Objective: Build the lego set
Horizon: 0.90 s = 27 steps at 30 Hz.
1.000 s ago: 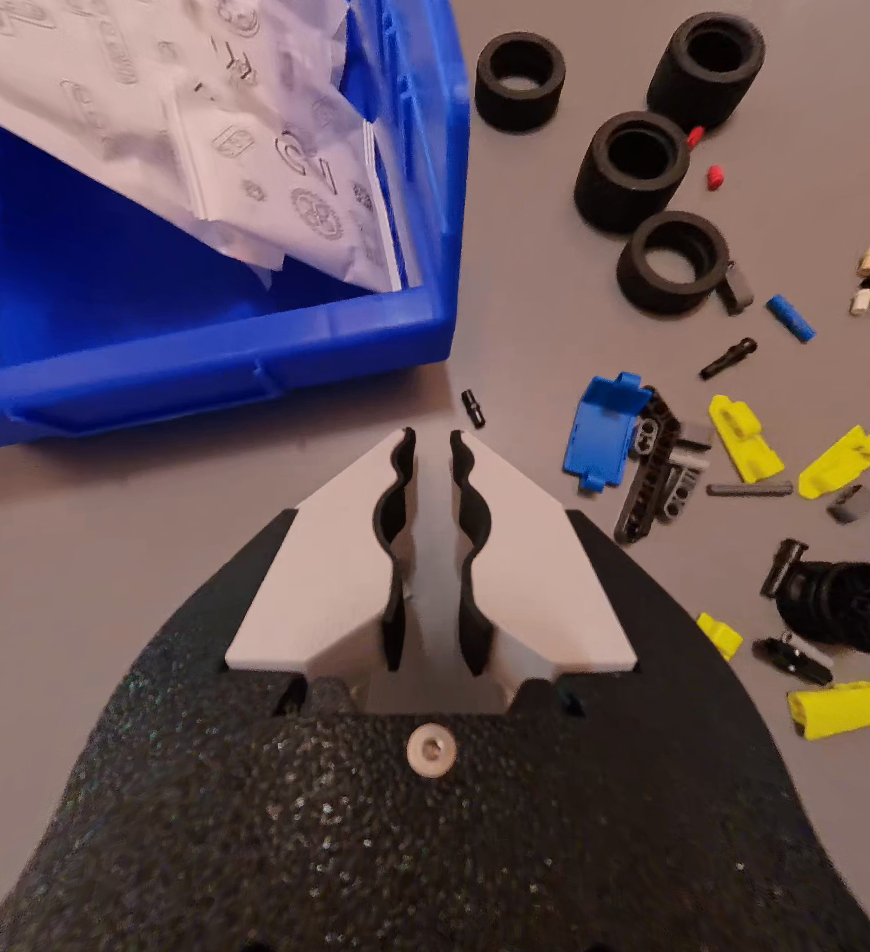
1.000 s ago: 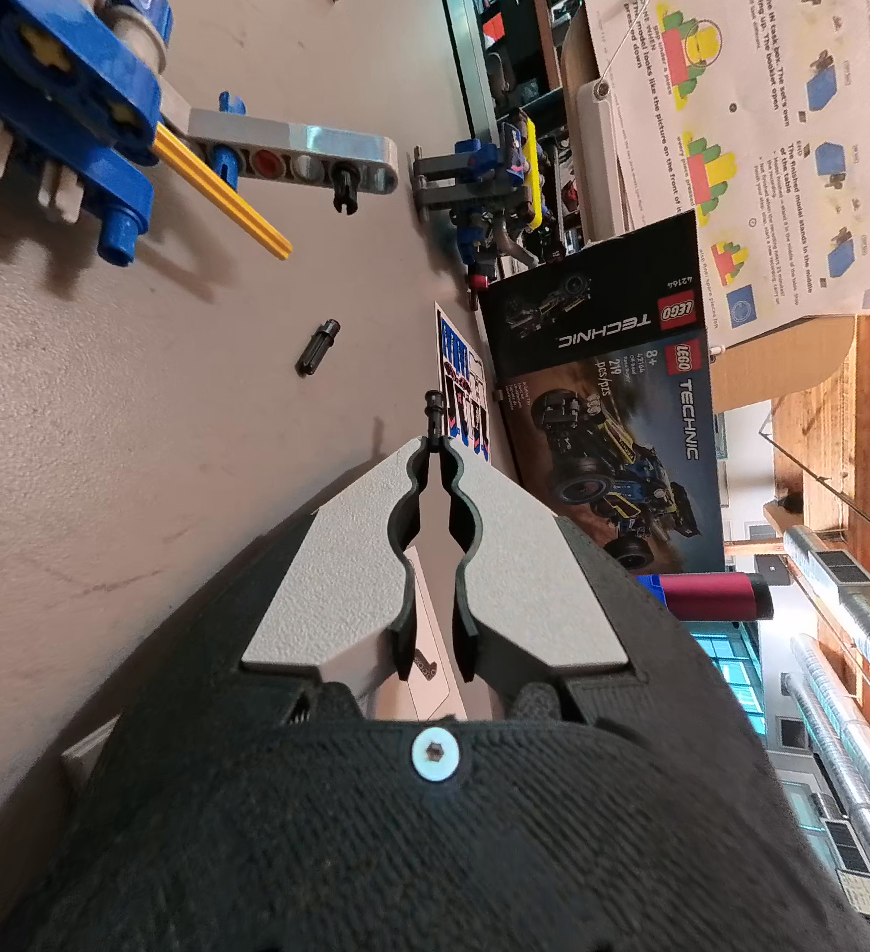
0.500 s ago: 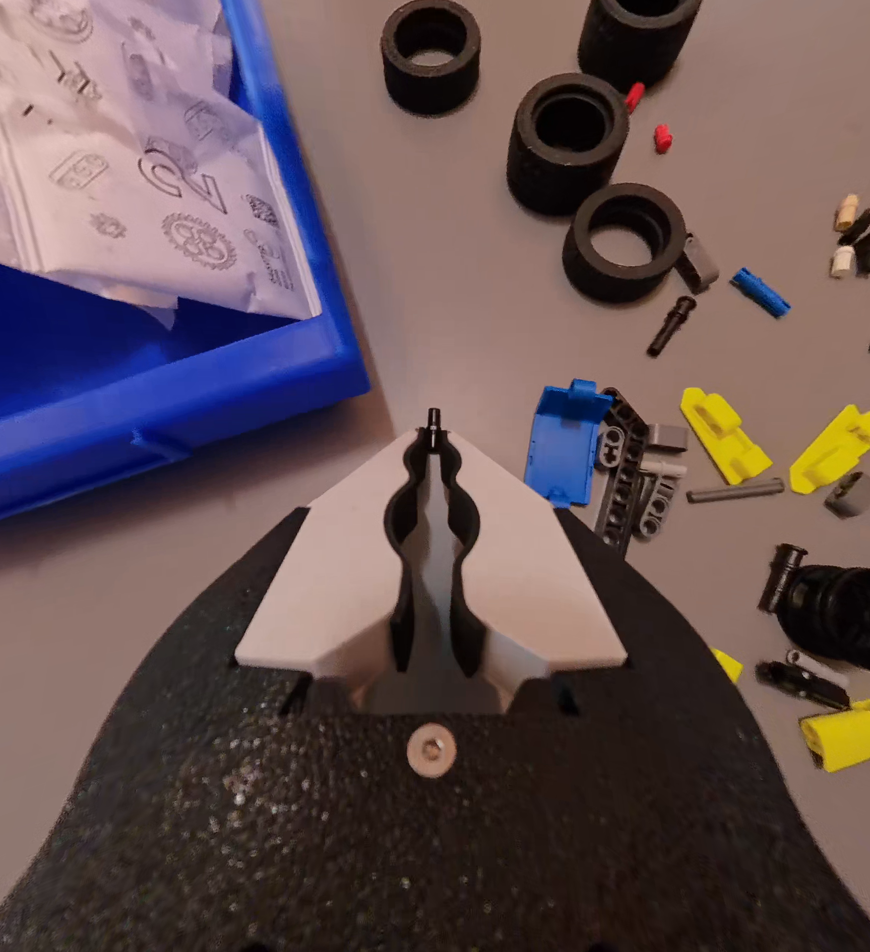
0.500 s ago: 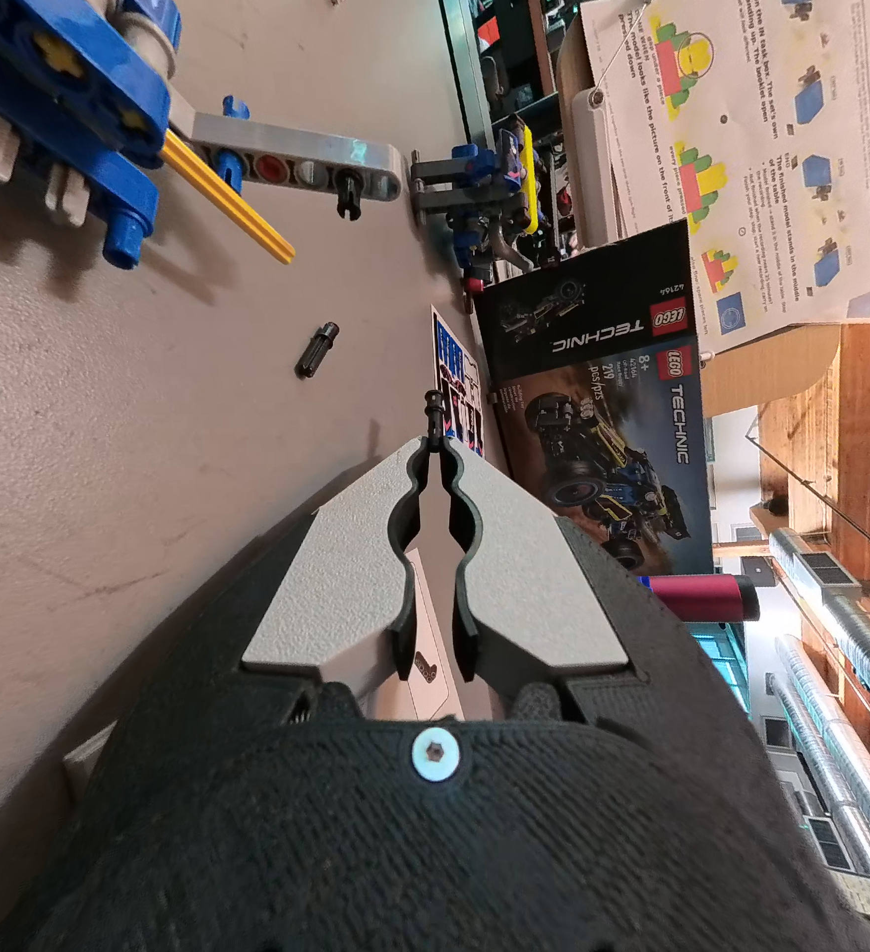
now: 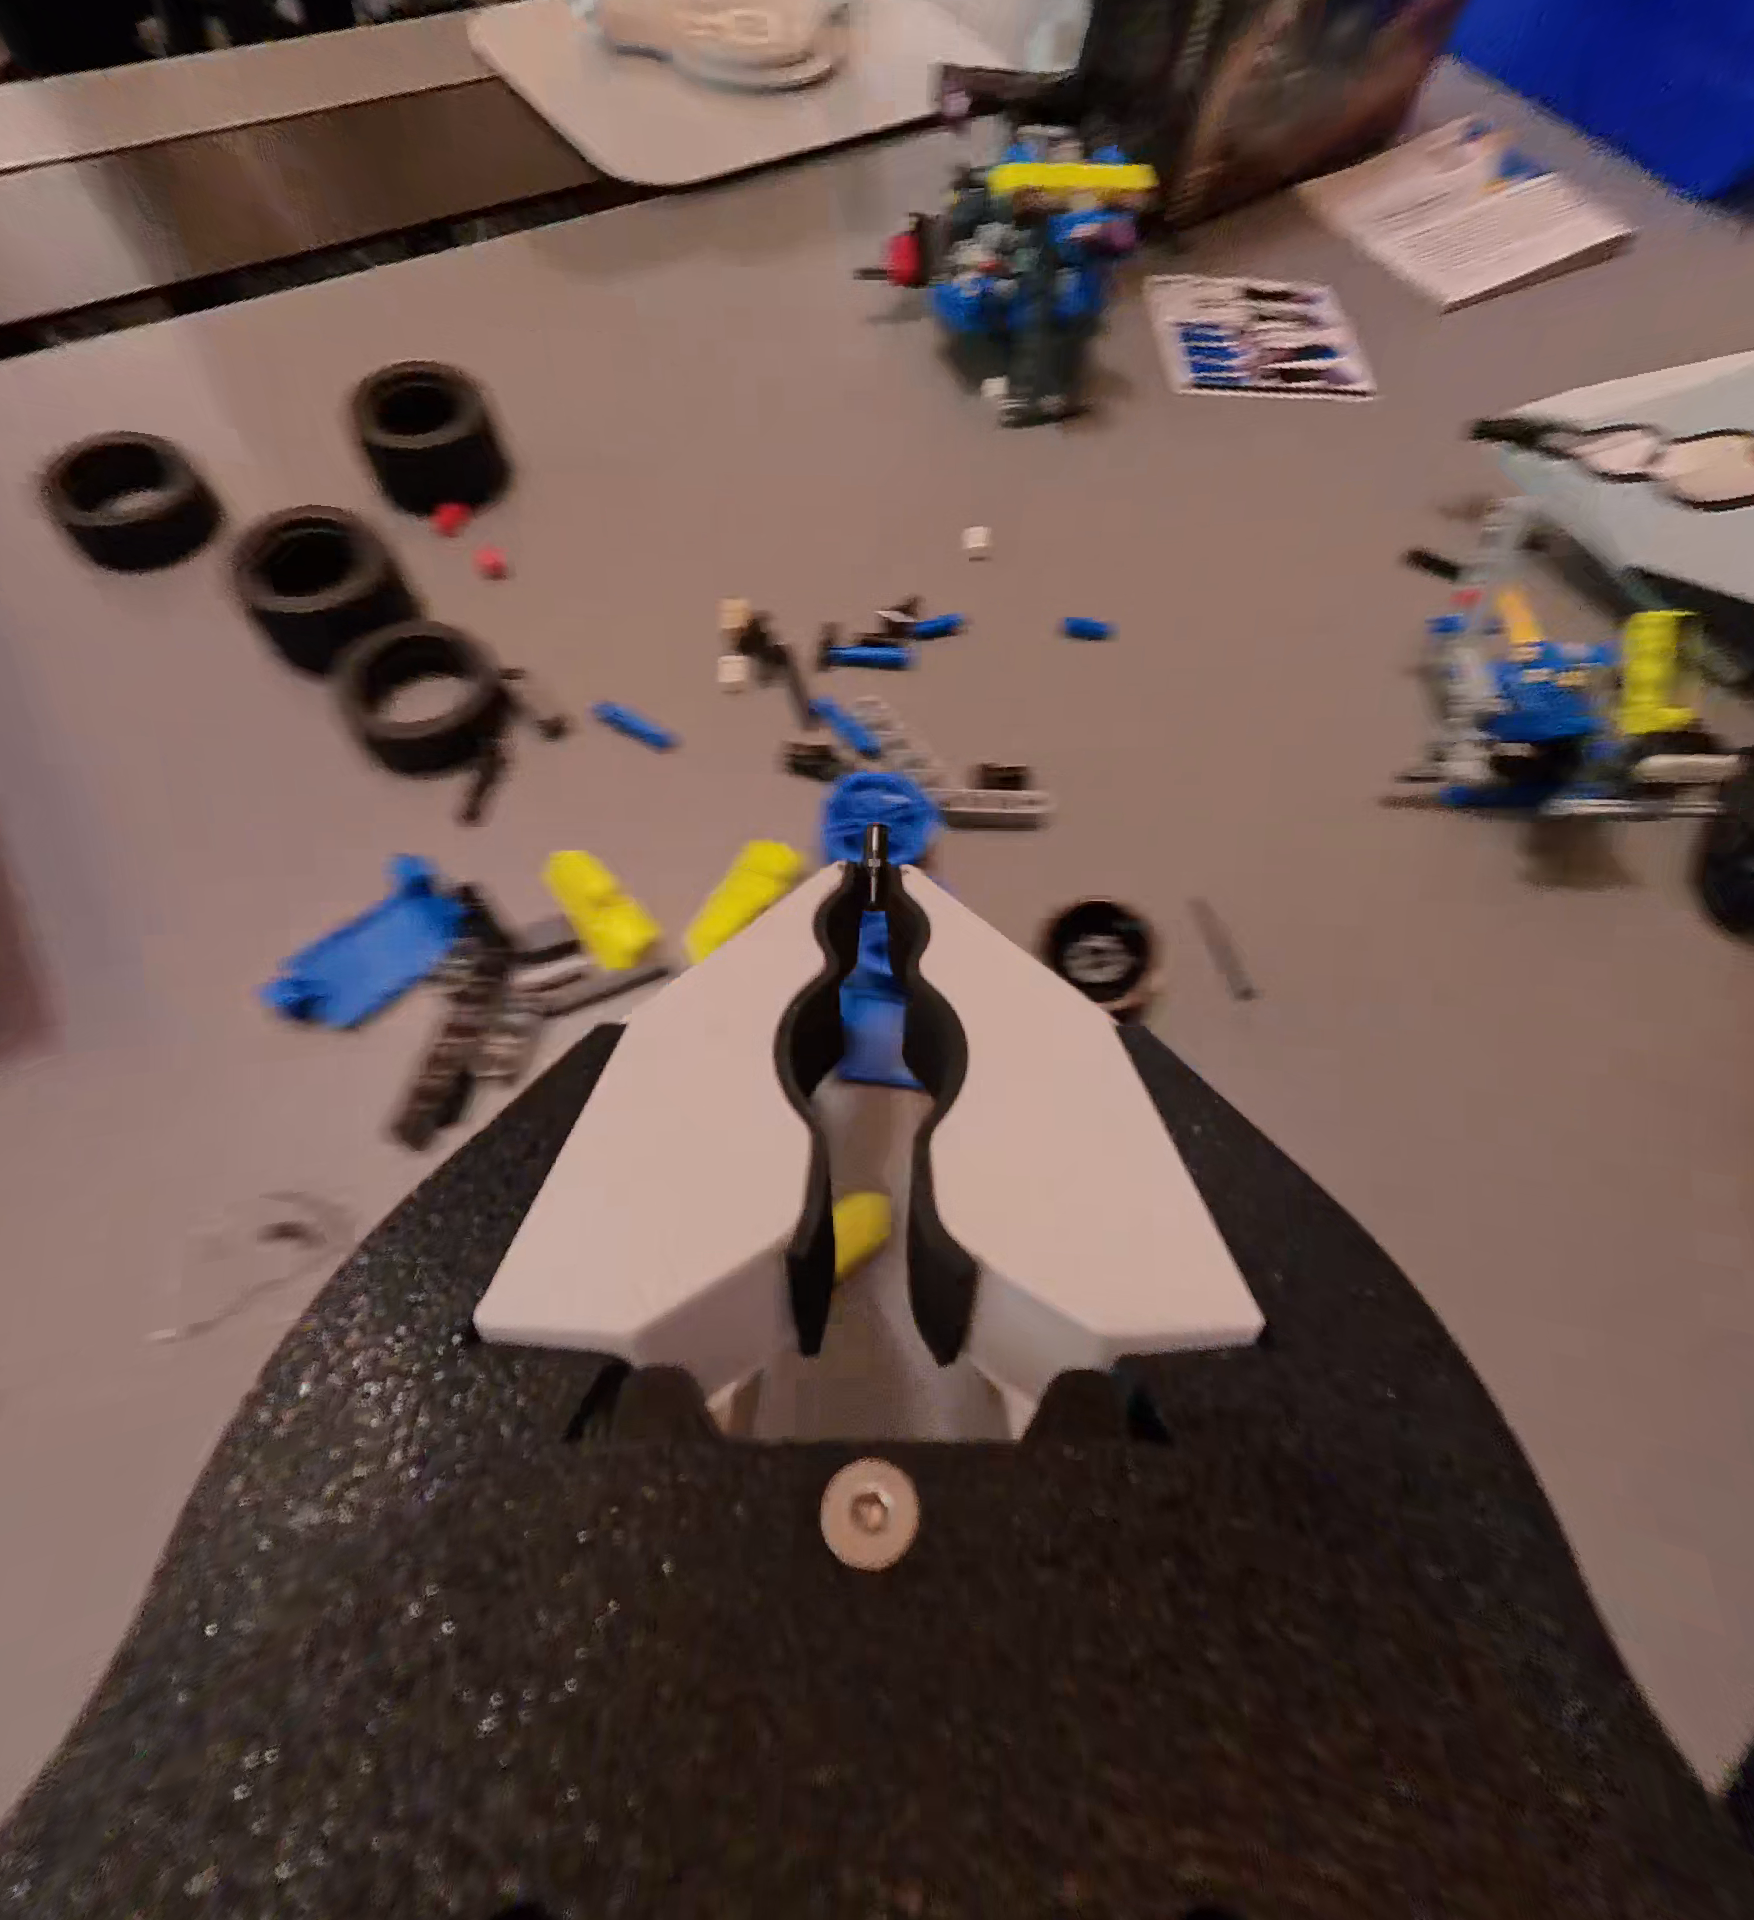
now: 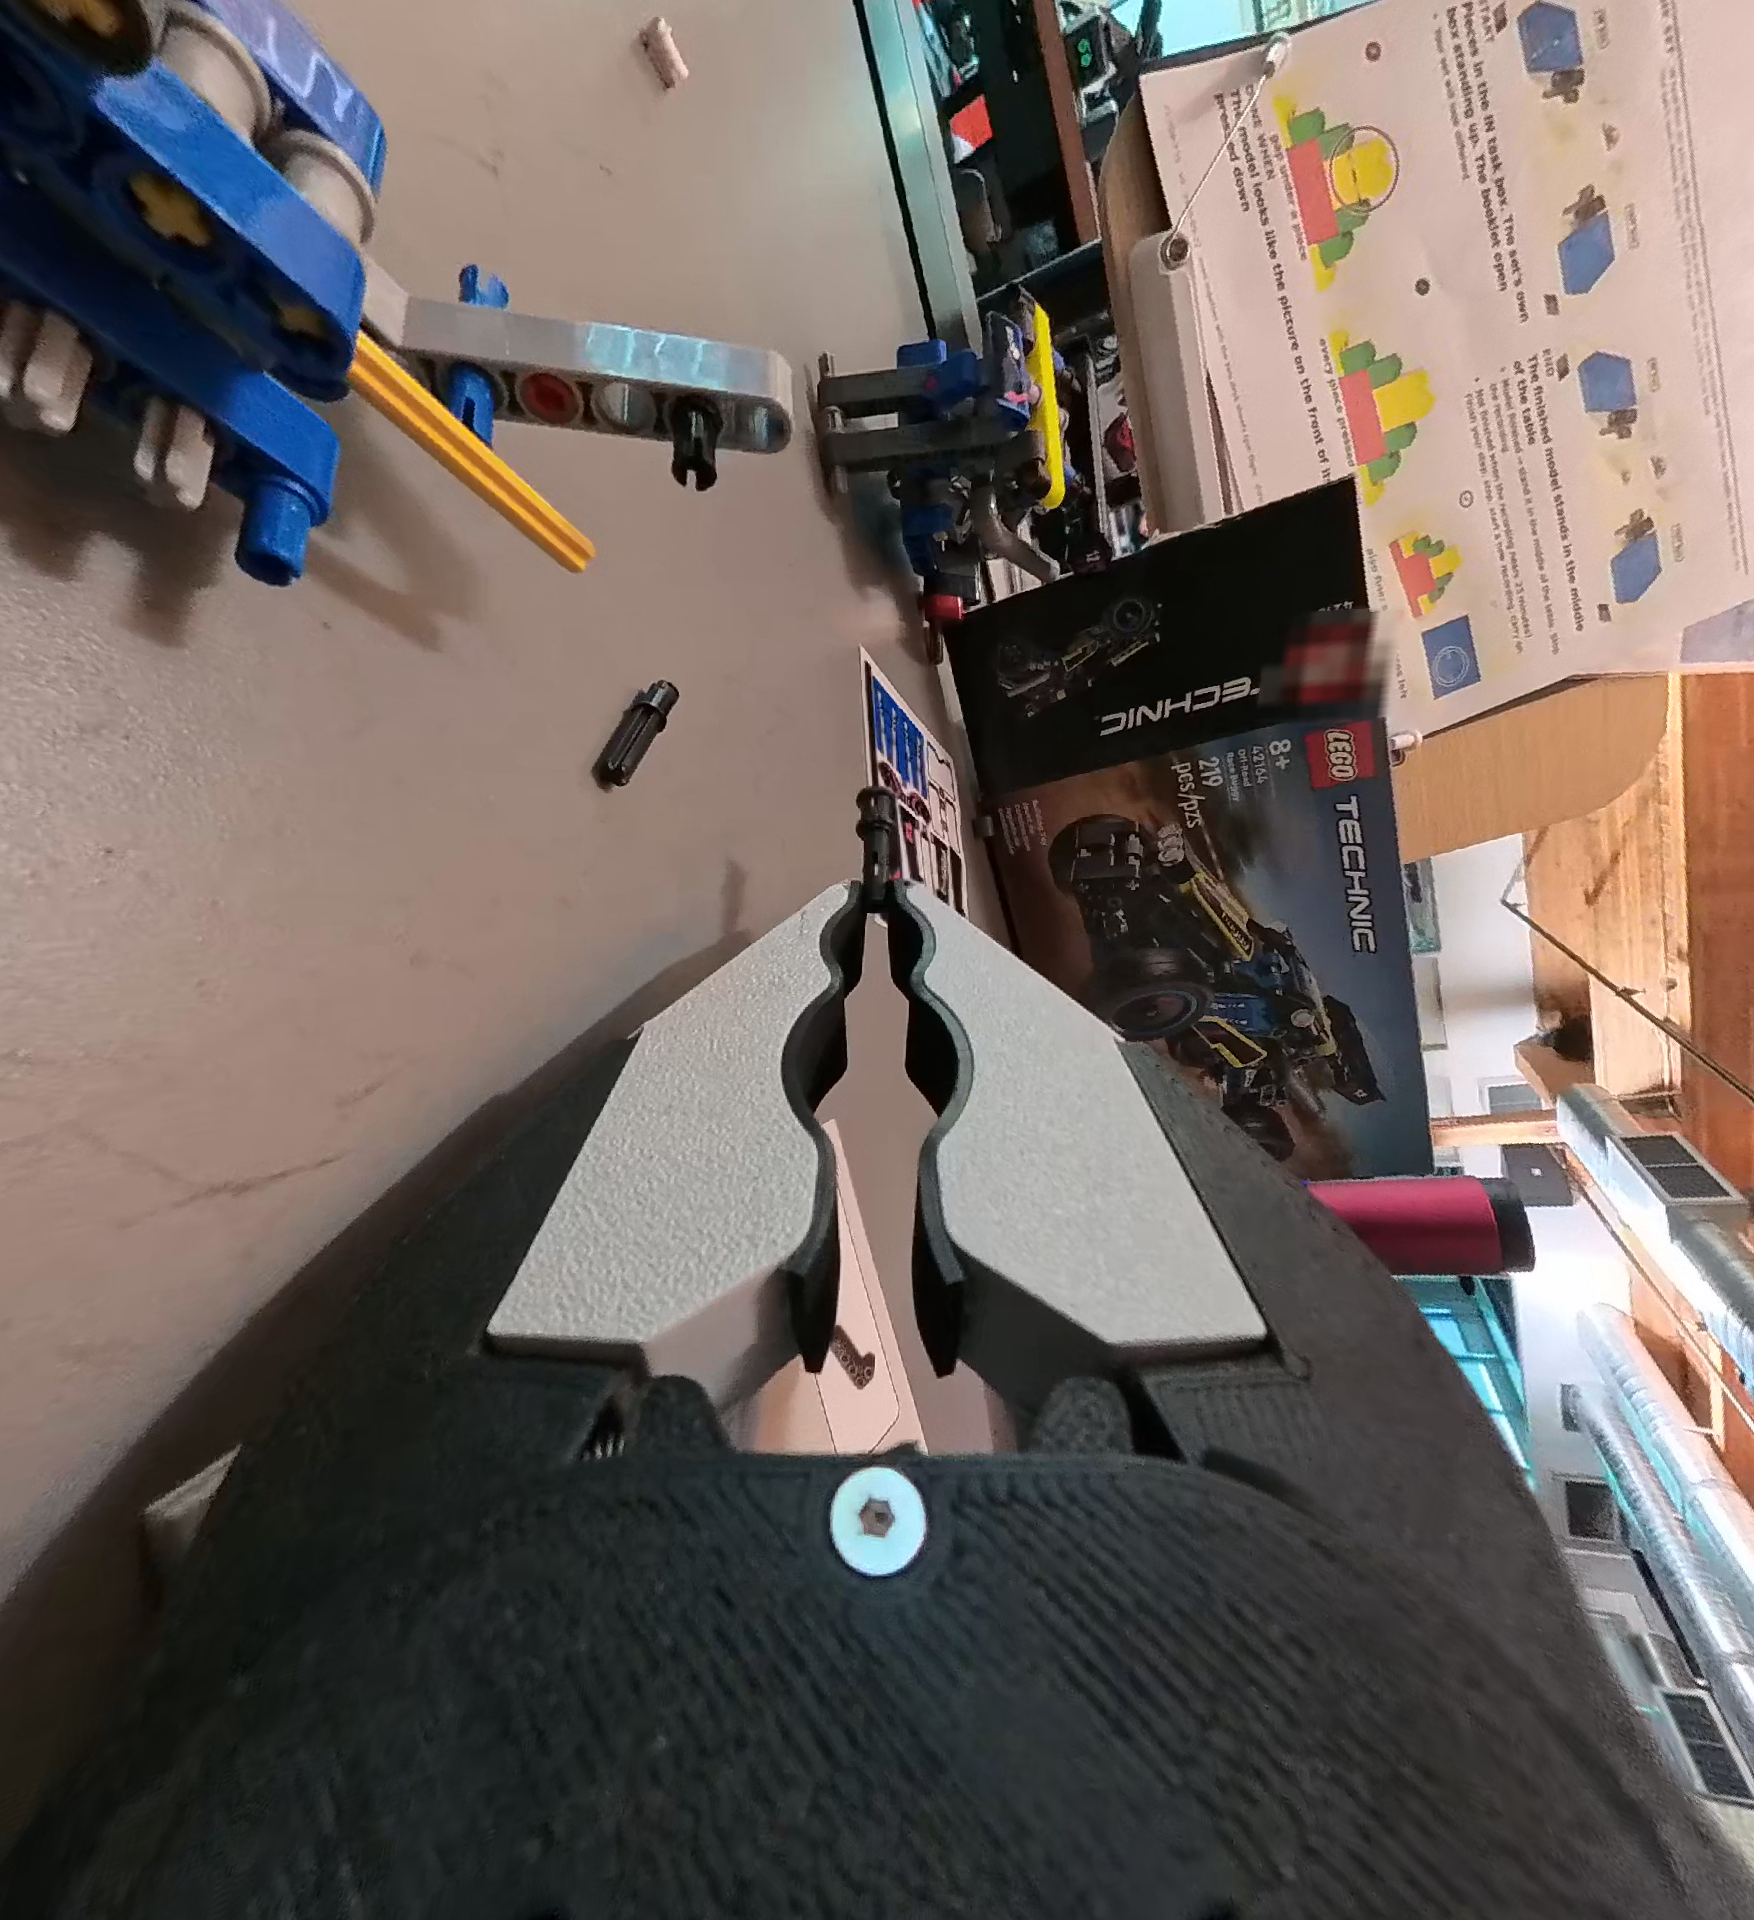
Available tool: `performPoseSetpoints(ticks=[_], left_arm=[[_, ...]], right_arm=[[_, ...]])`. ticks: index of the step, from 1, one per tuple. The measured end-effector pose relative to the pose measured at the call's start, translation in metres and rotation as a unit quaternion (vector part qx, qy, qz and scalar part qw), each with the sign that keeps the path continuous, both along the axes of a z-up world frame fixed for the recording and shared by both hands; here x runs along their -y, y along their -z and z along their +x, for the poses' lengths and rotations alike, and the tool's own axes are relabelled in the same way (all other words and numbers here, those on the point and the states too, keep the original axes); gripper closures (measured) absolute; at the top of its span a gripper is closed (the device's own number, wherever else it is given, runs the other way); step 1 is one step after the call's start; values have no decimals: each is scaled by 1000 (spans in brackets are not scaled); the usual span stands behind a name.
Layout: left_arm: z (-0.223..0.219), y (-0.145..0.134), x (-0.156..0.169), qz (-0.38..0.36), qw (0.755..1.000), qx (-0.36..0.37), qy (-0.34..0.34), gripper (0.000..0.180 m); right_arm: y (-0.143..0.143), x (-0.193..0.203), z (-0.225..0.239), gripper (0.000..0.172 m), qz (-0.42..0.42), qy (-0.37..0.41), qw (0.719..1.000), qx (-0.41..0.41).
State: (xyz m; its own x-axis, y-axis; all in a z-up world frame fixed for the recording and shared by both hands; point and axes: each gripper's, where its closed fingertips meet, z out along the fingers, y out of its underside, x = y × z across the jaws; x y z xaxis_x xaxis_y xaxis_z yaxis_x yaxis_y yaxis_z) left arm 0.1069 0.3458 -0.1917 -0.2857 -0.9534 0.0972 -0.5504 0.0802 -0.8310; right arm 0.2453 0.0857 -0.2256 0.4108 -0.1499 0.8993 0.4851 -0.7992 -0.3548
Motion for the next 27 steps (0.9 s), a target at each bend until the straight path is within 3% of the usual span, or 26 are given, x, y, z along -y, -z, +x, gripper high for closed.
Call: performPoseSetpoints(ticks=[1,3,6,13,16,20,23,27], left_arm=[[-4,4,14,-2,1000,0,-7,180],[-13,18,32,20,999,-15,-28,180],[-18,34,31,59,993,-20,-98,179],[-11,37,38,69,989,-3,-128,170],[-18,25,19,70,986,15,-151,170],[-40,25,-43,105,969,-12,-222,169],[-44,38,-53,72,975,-57,-204,151],[-34,52,-35,64,982,-78,-157,157]], right_arm=[[0,0,0,170,1,-1,1000,-2],[0,0,0,170,4,-2,1000,-5],[0,-1,-1,170,5,-5,1000,-7],[-1,0,-1,170,9,-5,1000,-6],[-1,0,-1,170,10,-4,1000,-7],[-1,0,-1,170,12,-4,1000,-10],[0,0,-1,170,11,-4,1000,-11],[0,0,0,170,8,-1,1000,-11]])
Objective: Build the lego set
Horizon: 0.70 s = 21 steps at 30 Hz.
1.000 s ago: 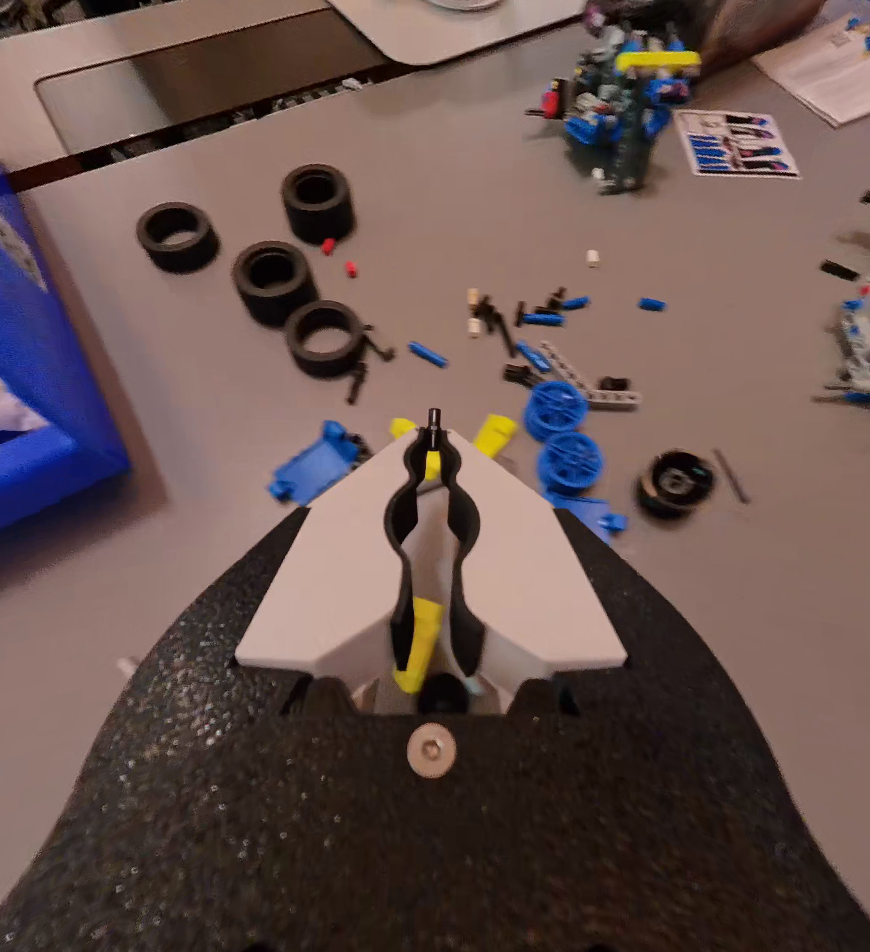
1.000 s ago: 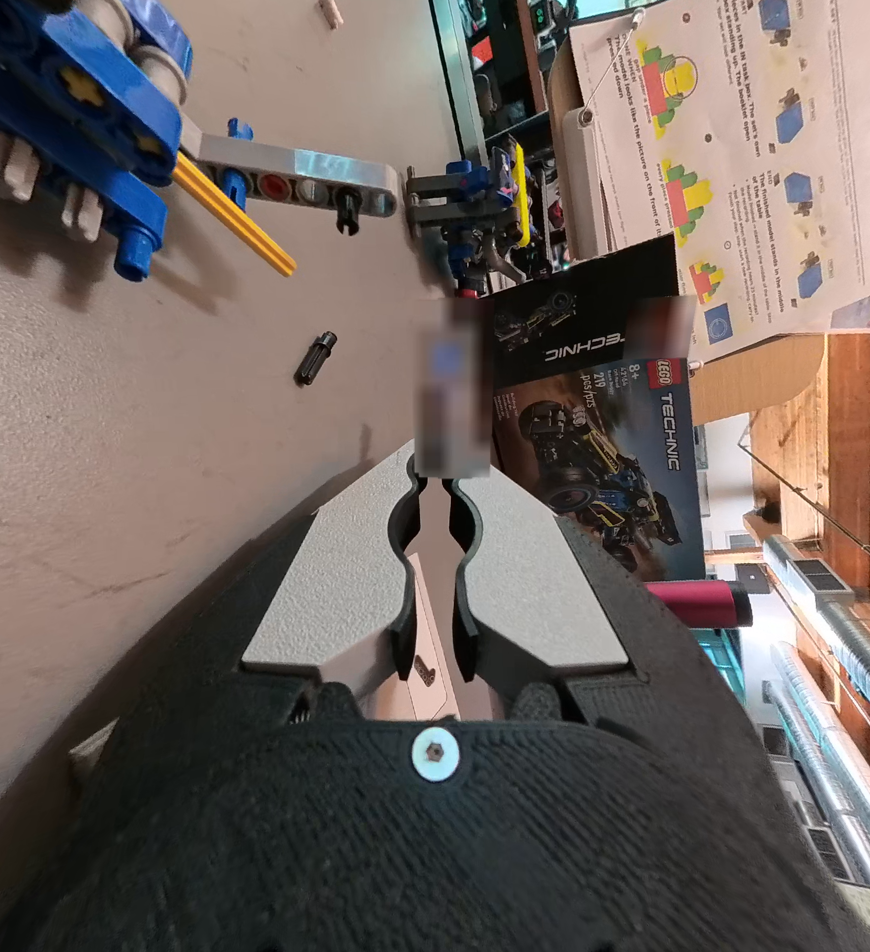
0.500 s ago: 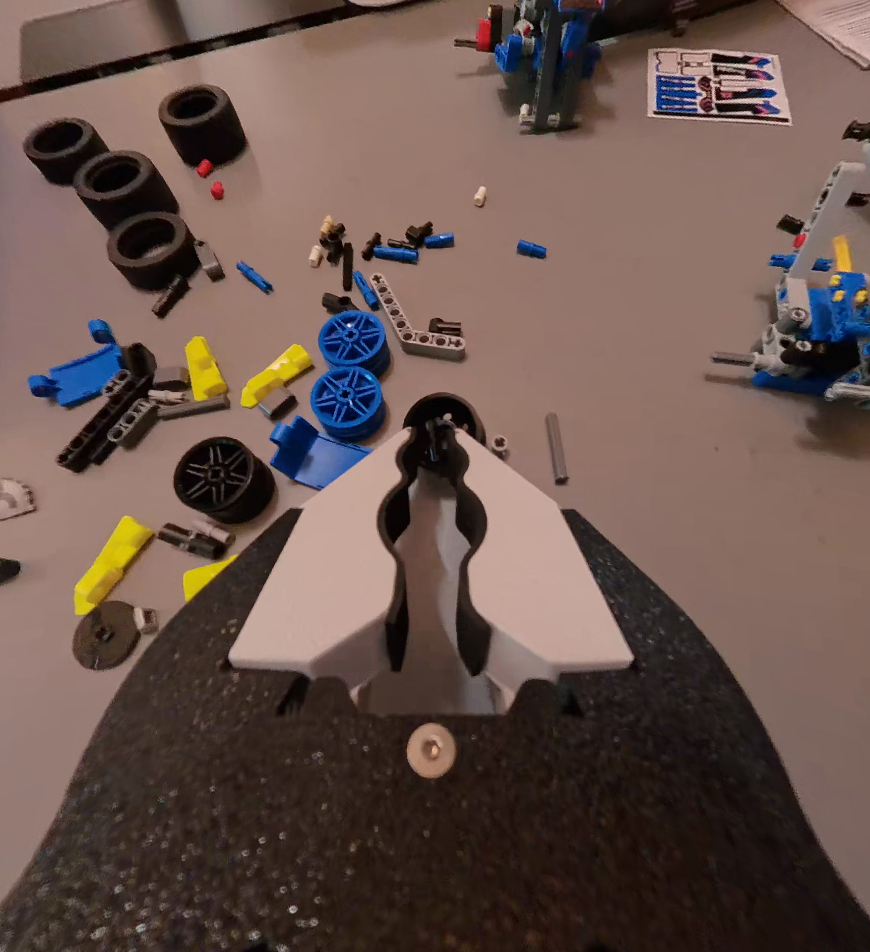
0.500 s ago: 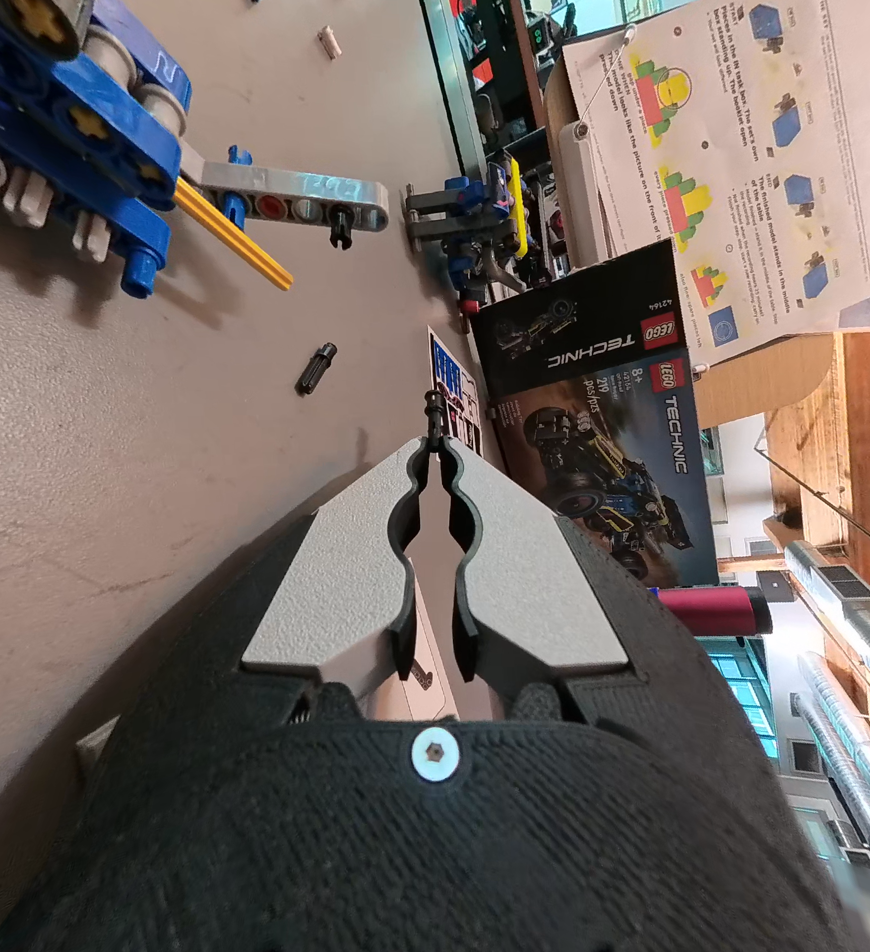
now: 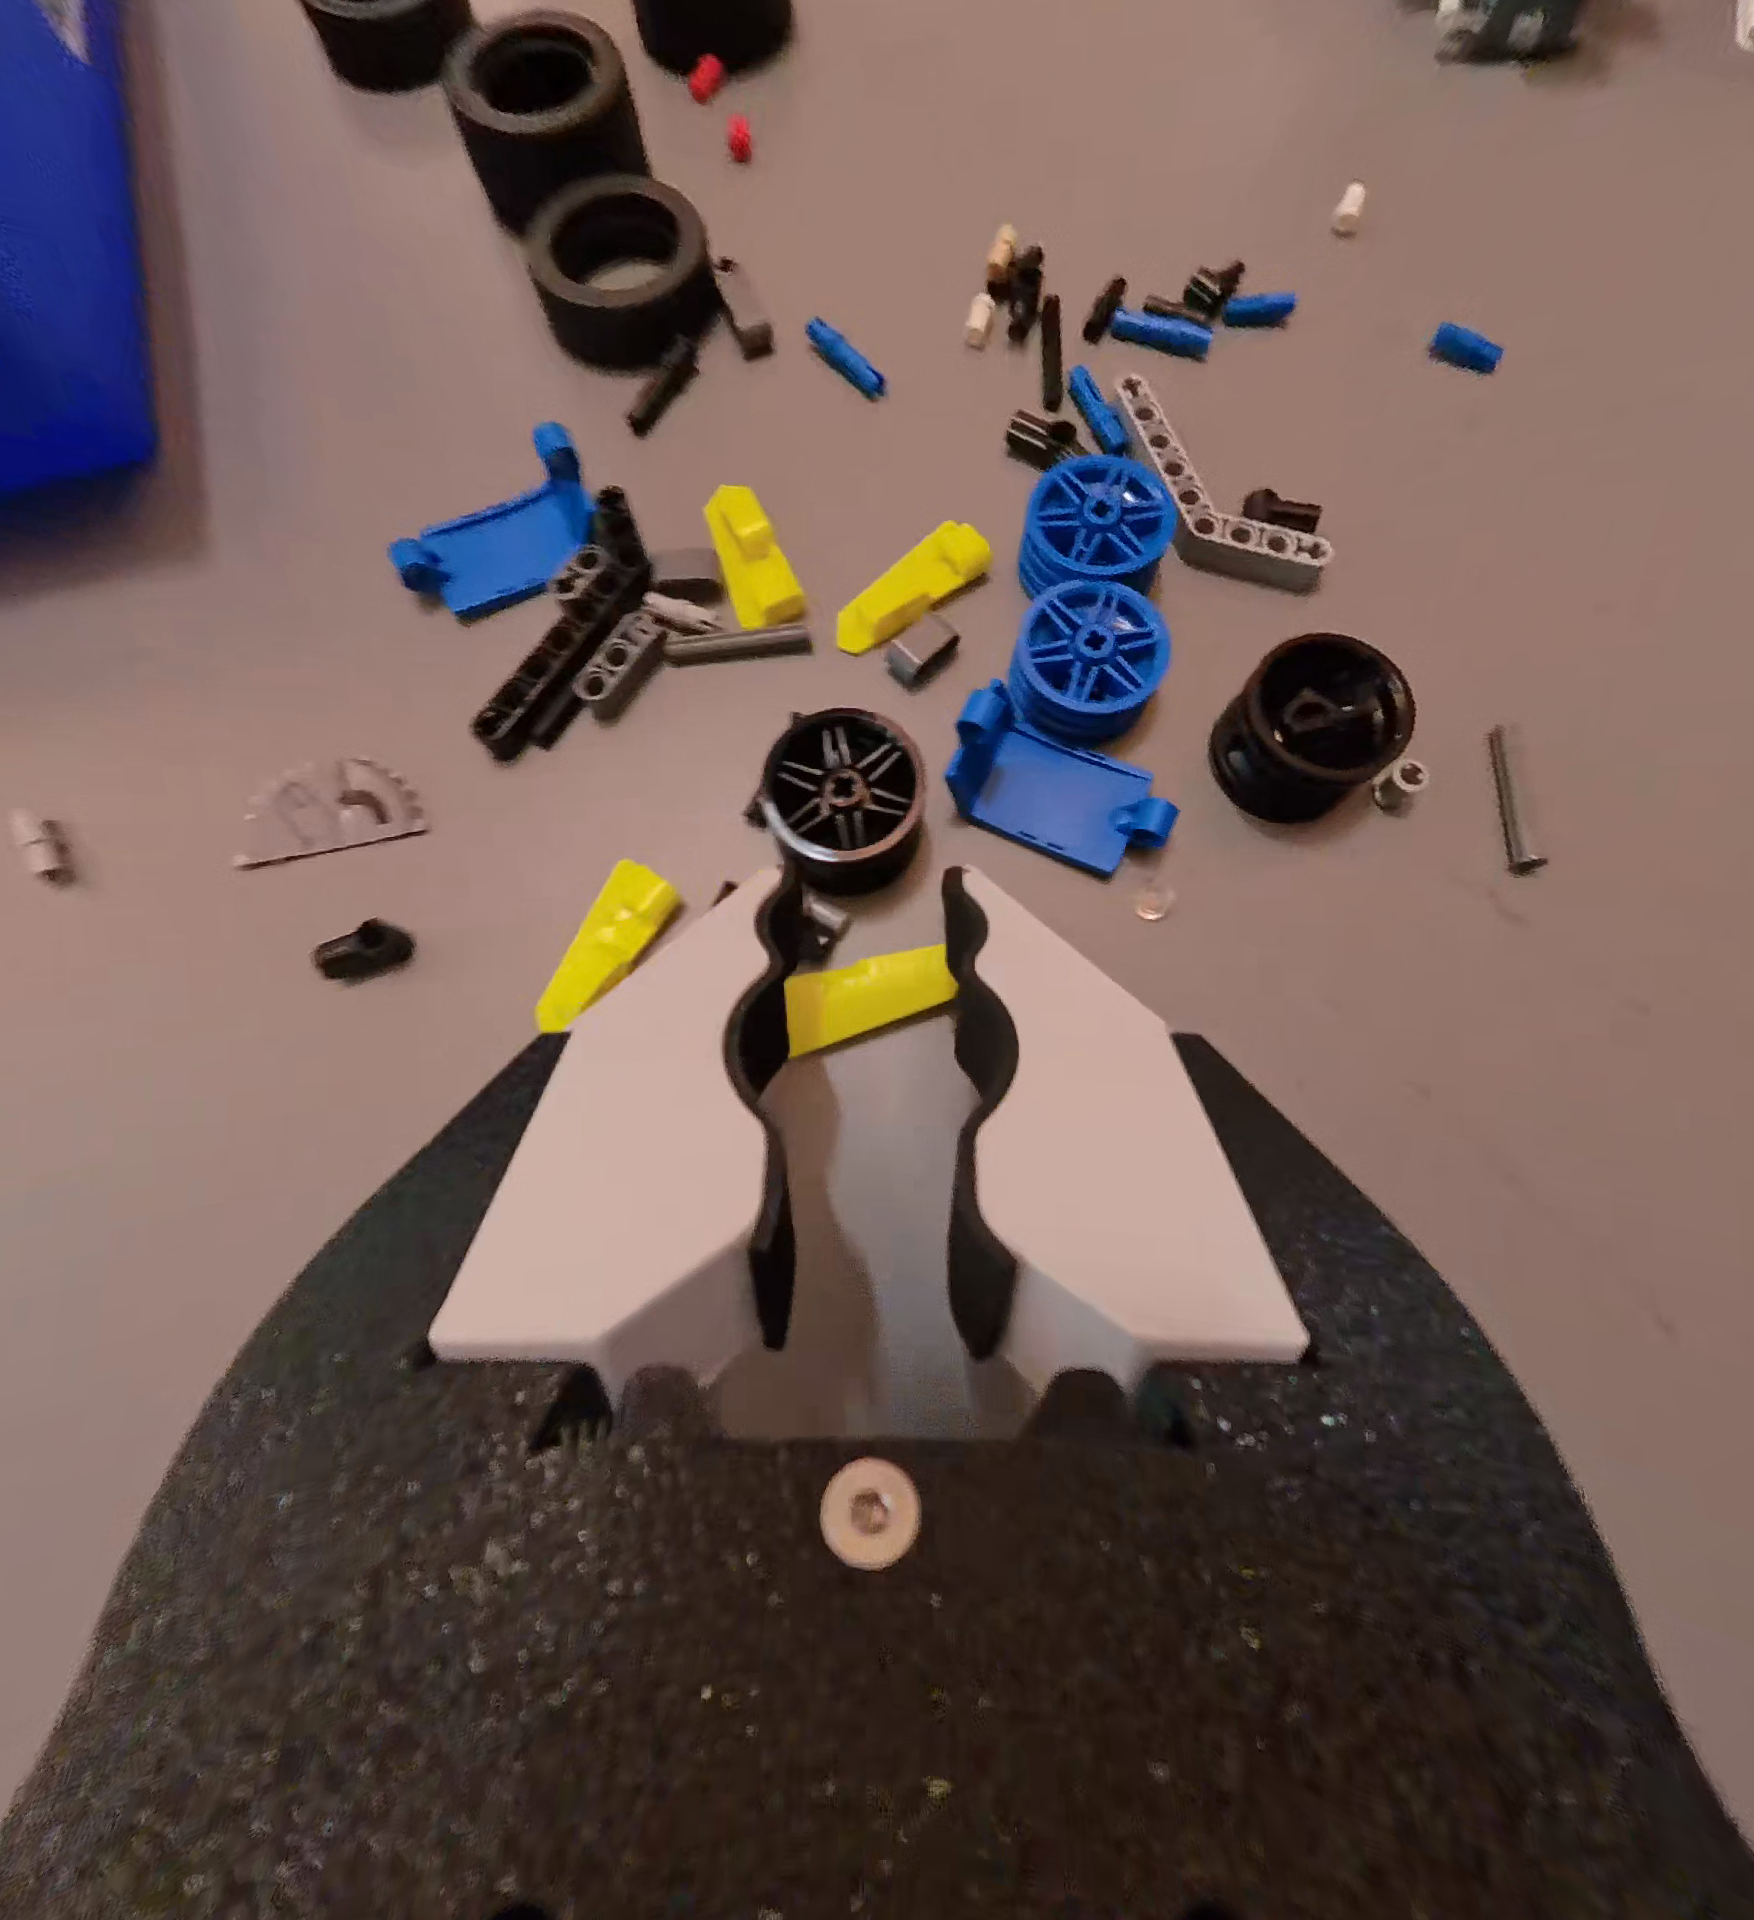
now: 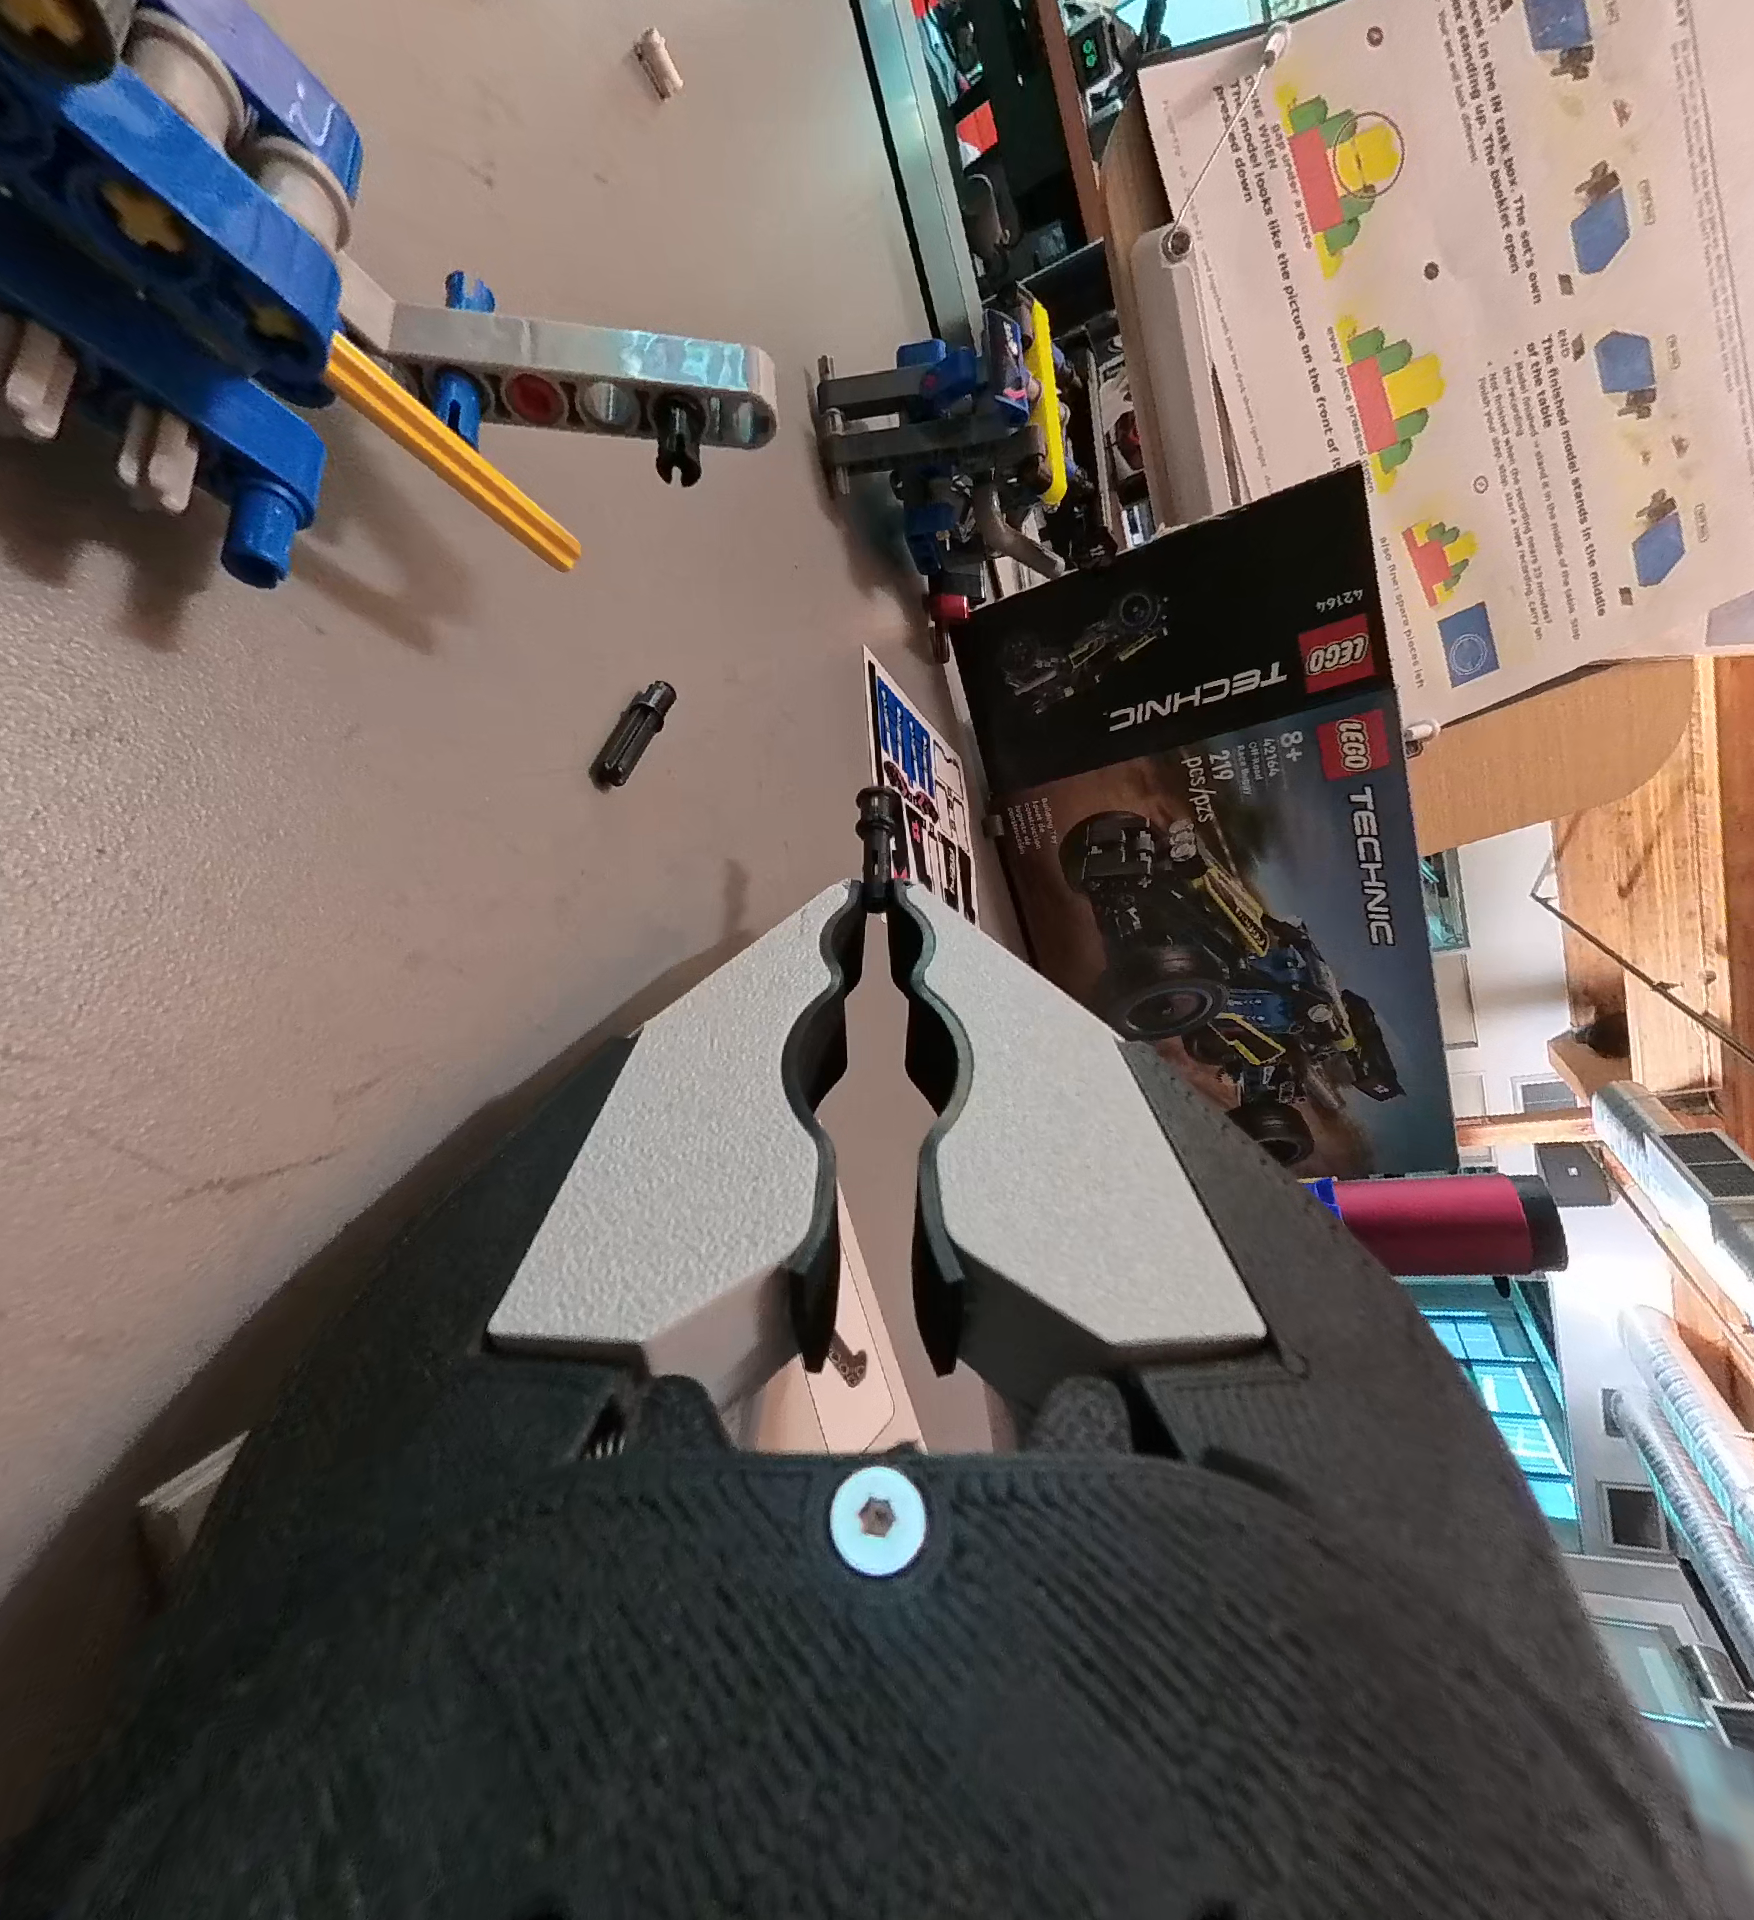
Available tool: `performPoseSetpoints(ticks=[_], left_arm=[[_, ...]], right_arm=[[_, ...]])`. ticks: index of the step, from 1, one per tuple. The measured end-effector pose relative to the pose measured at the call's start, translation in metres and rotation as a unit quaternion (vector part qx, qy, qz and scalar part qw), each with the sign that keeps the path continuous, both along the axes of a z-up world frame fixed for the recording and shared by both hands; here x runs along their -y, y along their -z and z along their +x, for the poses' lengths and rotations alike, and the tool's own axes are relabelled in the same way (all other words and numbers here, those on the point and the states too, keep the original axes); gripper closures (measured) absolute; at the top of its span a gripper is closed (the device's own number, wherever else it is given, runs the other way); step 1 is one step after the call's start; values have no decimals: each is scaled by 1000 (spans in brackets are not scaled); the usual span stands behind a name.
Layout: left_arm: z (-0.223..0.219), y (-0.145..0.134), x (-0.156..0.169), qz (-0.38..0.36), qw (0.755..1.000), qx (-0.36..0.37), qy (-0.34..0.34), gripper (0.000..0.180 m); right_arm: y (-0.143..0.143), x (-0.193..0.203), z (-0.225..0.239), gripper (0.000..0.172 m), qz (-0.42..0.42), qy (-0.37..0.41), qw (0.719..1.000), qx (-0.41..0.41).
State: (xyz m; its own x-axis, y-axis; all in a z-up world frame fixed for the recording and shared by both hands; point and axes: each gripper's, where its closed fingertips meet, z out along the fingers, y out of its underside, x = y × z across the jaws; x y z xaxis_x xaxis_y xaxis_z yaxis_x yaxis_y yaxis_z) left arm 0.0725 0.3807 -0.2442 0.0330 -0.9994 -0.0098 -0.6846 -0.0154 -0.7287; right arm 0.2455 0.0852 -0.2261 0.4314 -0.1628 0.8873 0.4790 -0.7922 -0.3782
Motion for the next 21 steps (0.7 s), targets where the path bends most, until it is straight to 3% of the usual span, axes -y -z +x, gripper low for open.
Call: performPoseSetpoints(ticks=[5,10,14,21], left_arm=[[15,-2,31,13,998,30,62,157],[0,-9,-10,39,999,25,-19,161],[-9,4,-15,66,996,-45,35,156],[-7,4,-17,107,987,-85,90,160]], right_arm=[[1,0,0,170,-4,0,1000,1],[1,0,0,170,-2,2,1000,-2],[3,-1,-1,170,-8,-3,1000,-3],[0,-5,-6,170,-11,-18,1000,7]])
